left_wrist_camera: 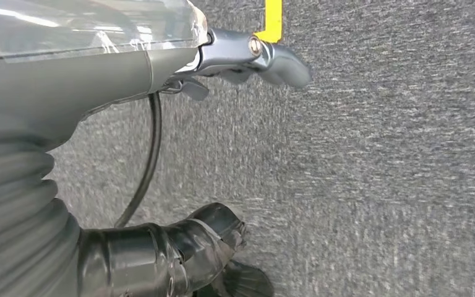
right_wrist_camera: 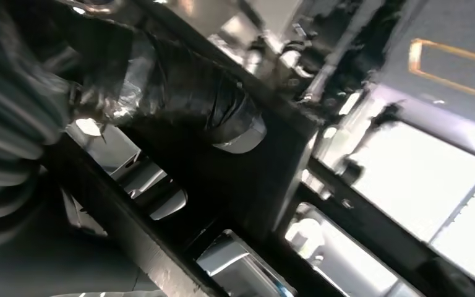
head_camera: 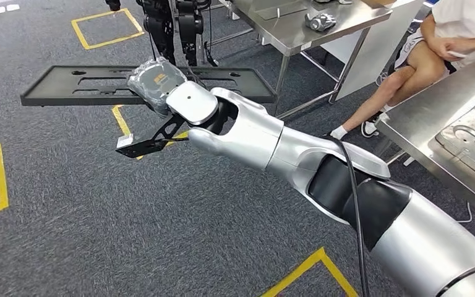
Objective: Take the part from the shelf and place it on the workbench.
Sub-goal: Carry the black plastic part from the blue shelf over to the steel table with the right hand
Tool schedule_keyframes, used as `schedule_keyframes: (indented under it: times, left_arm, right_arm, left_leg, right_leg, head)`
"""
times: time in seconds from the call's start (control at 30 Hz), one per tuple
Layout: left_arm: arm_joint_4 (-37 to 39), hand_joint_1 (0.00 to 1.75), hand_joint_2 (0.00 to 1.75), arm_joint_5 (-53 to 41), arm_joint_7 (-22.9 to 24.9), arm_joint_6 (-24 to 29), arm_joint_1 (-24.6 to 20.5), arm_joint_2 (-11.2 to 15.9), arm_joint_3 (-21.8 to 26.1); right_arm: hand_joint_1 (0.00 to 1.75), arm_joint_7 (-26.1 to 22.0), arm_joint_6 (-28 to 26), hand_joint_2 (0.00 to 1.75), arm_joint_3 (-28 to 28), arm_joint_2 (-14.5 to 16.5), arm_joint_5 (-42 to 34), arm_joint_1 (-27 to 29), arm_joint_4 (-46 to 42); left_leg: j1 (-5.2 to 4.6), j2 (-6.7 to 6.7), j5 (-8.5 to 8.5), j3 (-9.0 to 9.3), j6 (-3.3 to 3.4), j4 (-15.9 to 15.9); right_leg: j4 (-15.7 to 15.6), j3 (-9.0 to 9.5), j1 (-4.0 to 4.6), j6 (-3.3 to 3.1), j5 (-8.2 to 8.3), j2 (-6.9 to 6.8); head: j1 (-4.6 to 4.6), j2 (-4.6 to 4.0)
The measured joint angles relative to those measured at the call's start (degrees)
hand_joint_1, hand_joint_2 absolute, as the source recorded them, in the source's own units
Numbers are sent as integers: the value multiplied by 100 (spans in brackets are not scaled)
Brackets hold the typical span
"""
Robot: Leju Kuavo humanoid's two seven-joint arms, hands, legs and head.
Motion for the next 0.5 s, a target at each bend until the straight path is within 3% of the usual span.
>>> schedule_keyframes:
  times: [0.03,0.1,0.17,0.2,0.23,0.27,0.33,0.4,0.43,0.5]
  left_arm:
    - [0,0,175,-8,3,-3,-4,0,8]
    - [0,0,175,-40,9,-6,3,3,37]
    - [0,0,175,-72,22,-5,13,15,77]
    - [0,0,175,-85,28,-5,13,22,89]
    - [0,0,175,-98,34,-5,11,28,95]
    - [0,0,175,-109,36,-5,8,31,96]
    - [0,0,175,-126,37,-7,8,28,97]
    - [0,0,175,-150,35,-16,10,23,98]
    - [0,0,175,-159,31,-20,8,21,98]
    - [0,0,175,-177,13,-25,-7,19,98]
  right_arm:
    - [175,5,-4,175,-1,-1,5,-8,10]
    - [175,19,-17,175,-1,8,22,-23,31]
    - [175,24,-27,175,1,28,39,-8,53]
    - [175,24,-31,175,1,36,45,6,66]
    - [175,24,-33,175,2,40,50,17,80]
    - [175,24,-38,175,2,41,55,22,93]
    - [175,25,-51,175,2,48,66,16,117]
    - [175,25,-68,175,2,70,73,-1,135]
    - [175,25,-74,175,2,82,75,-8,146]
    - [175,25,-78,175,0,97,78,-14,166]
  left_leg:
    - [1,75,18,25,42,-43]
    - [-13,223,31,64,101,-99]
    - [-34,377,14,72,124,-108]
    - [-38,453,0,77,128,-108]
    - [-40,523,-15,89,127,-107]
    - [-42,588,-34,112,123,-107]
    - [-54,706,-85,176,93,-110]
    - [-70,829,-133,222,45,-116]
    - [-76,899,-150,240,17,-124]
    - [-74,985,-202,285,-41,-97]
  right_leg:
    - [97,-50,11,28,-60,-151]
    - [627,-312,20,77,-330,-574]
    - [1308,-677,-11,116,-578,-747]
    - [1460,-770,-27,125,-581,-767]
    - [1407,-755,-38,126,-486,-782]
    - [1132,-619,-39,114,-307,-815]
    - [336,-200,32,44,14,-1046]
    - [-101,30,132,-36,89,-1226]
    - [-123,44,167,-61,65,-1210]
    - [-193,94,152,-107,73,-1056]
  head:
    - [-1,1]
    - [1,0]
    - [2,0]
    - [1,0]
    - [2,-1]
    - [2,-1]
    - [2,0]
    - [1,1]
    - [1,1]
    - [1,1]
